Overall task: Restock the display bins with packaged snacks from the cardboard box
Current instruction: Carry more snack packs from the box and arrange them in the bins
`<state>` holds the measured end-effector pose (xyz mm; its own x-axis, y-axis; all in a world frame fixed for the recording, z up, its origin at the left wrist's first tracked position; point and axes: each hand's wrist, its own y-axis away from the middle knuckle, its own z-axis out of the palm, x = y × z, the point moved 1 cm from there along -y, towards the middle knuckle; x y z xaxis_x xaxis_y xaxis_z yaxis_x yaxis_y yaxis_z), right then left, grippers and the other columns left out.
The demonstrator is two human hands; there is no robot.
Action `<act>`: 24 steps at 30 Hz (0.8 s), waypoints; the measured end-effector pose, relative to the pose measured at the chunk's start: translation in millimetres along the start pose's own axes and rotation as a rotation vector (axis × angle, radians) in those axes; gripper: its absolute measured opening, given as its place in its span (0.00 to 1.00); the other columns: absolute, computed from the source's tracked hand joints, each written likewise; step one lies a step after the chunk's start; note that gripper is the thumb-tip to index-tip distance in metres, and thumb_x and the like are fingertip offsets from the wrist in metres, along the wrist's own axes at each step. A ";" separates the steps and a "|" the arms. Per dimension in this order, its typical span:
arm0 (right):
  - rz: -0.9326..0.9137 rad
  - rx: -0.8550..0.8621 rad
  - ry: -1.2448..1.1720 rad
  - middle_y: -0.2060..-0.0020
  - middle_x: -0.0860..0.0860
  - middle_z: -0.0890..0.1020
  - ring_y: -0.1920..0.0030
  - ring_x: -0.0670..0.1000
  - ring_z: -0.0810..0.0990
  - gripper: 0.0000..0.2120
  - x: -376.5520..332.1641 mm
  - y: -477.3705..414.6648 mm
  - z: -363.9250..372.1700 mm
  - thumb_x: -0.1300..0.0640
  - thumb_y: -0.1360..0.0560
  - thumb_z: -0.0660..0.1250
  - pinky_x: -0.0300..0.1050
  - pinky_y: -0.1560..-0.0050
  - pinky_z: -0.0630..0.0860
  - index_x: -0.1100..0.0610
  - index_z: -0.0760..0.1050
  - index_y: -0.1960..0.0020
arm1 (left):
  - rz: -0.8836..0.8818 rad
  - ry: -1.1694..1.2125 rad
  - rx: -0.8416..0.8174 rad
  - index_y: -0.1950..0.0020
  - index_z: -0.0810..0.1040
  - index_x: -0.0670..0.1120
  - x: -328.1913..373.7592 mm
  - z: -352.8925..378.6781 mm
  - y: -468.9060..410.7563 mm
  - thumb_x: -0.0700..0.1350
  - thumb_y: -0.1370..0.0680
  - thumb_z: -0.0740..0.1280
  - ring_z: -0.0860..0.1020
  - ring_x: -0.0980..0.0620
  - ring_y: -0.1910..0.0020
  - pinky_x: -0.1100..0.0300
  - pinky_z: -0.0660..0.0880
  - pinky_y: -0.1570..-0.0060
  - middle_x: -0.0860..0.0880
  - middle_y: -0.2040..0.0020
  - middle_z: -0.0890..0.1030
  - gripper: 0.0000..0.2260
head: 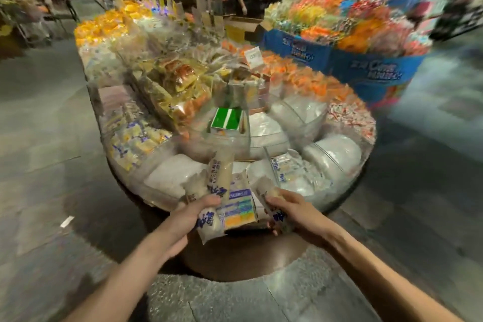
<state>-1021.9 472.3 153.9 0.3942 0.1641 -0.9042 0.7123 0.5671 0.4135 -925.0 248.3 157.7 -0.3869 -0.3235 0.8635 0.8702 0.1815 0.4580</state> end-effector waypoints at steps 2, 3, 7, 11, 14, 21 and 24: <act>-0.001 0.005 0.014 0.59 0.56 0.85 0.62 0.57 0.79 0.15 4.3 -9.2 -29.2 0.54 0.20 0.67 0.47 0.68 0.76 0.62 0.76 0.39 | -0.020 -0.017 -0.017 0.35 0.76 0.44 -5.5 20.6 -22.3 0.48 0.36 0.78 0.85 0.45 0.48 0.47 0.75 0.37 0.42 0.48 0.86 0.31; 0.002 0.011 0.022 0.60 0.56 0.83 0.63 0.57 0.78 0.15 6.6 -14.2 -41.9 0.54 0.20 0.67 0.46 0.69 0.75 0.64 0.76 0.39 | -0.016 -0.024 -0.021 0.34 0.75 0.44 -8.7 27.2 -34.1 0.48 0.38 0.82 0.85 0.45 0.48 0.47 0.76 0.38 0.42 0.47 0.86 0.35; 0.045 0.158 0.059 0.57 0.61 0.83 0.64 0.59 0.80 0.16 22.6 -46.3 -96.1 0.54 0.24 0.73 0.50 0.66 0.77 0.63 0.74 0.42 | -0.073 -0.039 0.010 0.34 0.72 0.43 -13.4 45.4 -82.9 0.47 0.47 0.85 0.85 0.44 0.50 0.47 0.79 0.42 0.42 0.48 0.86 0.43; 0.032 0.291 0.214 0.57 0.59 0.84 0.68 0.49 0.80 0.14 26.7 -89.8 -158.0 0.53 0.24 0.74 0.41 0.70 0.76 0.60 0.73 0.50 | -0.074 -0.085 -0.021 0.32 0.73 0.42 -9.5 54.2 -136.8 0.50 0.47 0.83 0.85 0.43 0.48 0.49 0.81 0.47 0.42 0.46 0.85 0.45; 0.046 0.309 0.388 0.60 0.56 0.85 0.69 0.46 0.79 0.13 20.6 -118.9 -198.4 0.52 0.24 0.73 0.40 0.71 0.74 0.60 0.74 0.48 | -0.092 -0.085 -0.044 0.31 0.72 0.43 -5.9 55.0 -177.0 0.52 0.47 0.82 0.85 0.44 0.47 0.50 0.82 0.48 0.43 0.45 0.85 0.46; 0.063 0.237 0.894 0.52 0.51 0.83 0.57 0.49 0.80 0.15 14.7 -181.9 -246.9 0.48 0.24 0.72 0.43 0.57 0.77 0.55 0.79 0.42 | -0.131 -0.136 -0.066 0.43 0.75 0.47 6.4 86.9 -222.6 0.51 0.49 0.83 0.84 0.49 0.53 0.49 0.74 0.38 0.50 0.59 0.87 0.37; 0.037 0.104 1.092 0.49 0.54 0.82 0.51 0.53 0.80 0.15 21.2 -204.5 -242.4 0.47 0.25 0.72 0.46 0.51 0.74 0.55 0.81 0.43 | -0.157 -0.146 -0.029 0.40 0.75 0.48 10.2 89.5 -231.1 0.54 0.50 0.83 0.85 0.48 0.51 0.47 0.75 0.37 0.47 0.52 0.87 0.40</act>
<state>-1300.0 555.5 24.3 -0.2738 0.8348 -0.4776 0.7763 0.4850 0.4027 -1157.3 286.1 79.5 -0.5563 -0.2075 0.8047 0.8037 0.1117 0.5844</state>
